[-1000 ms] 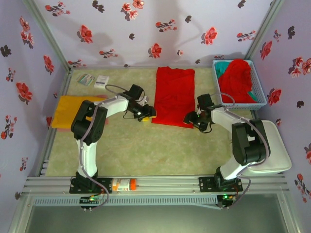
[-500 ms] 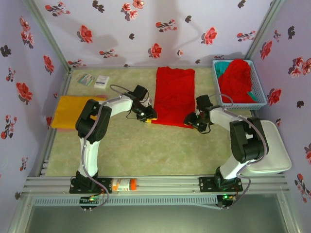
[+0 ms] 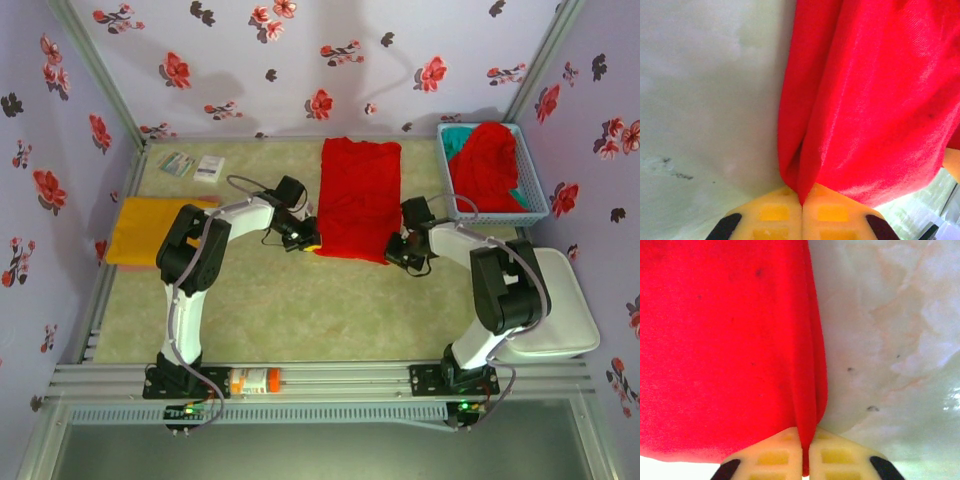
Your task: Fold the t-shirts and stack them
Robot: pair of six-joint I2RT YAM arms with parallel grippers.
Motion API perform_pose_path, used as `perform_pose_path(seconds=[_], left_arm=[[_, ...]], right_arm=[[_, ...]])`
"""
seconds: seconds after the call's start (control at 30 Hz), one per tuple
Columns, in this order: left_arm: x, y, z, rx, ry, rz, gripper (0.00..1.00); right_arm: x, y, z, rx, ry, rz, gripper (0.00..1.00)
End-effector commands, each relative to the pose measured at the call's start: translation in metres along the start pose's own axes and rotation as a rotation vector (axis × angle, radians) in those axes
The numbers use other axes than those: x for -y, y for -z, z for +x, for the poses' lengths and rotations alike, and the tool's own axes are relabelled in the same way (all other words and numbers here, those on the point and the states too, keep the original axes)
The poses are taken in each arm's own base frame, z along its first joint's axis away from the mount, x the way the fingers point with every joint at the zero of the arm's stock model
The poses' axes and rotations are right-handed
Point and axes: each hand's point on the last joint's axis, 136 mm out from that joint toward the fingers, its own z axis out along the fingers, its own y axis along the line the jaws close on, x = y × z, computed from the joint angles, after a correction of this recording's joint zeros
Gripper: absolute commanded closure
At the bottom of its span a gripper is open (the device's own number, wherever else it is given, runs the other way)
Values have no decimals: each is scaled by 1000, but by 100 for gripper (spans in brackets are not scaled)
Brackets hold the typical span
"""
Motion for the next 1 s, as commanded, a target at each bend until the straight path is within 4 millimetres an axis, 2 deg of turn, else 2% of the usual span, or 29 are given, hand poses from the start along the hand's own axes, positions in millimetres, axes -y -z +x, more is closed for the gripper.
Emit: perform_pose_path(seconds=[0.0,0.13,0.23,0.5,0.67,0.83,0.97], left_arm=[[-1,2,0,27,6,-18,100],[-4,18,6,60,-2,-37,100],[-7,26,20,67,8,-31,100],[-13,25,86,68,53,5,100],[-14,31,120,98,77,9,100],[-8,56,147,160,88,-21,100],[1,90,160,242,98,-12,100]], right_arm=[[-2,5,4,-2,16,8,100],[4,16,9,20,18,21,100],[6,23,21,11,21,4,100],[16,39,80,-70,97,53,100],[21,59,105,-58,120,66,100],[17,92,118,-14,127,48,100],[9,120,123,35,104,-15,100]])
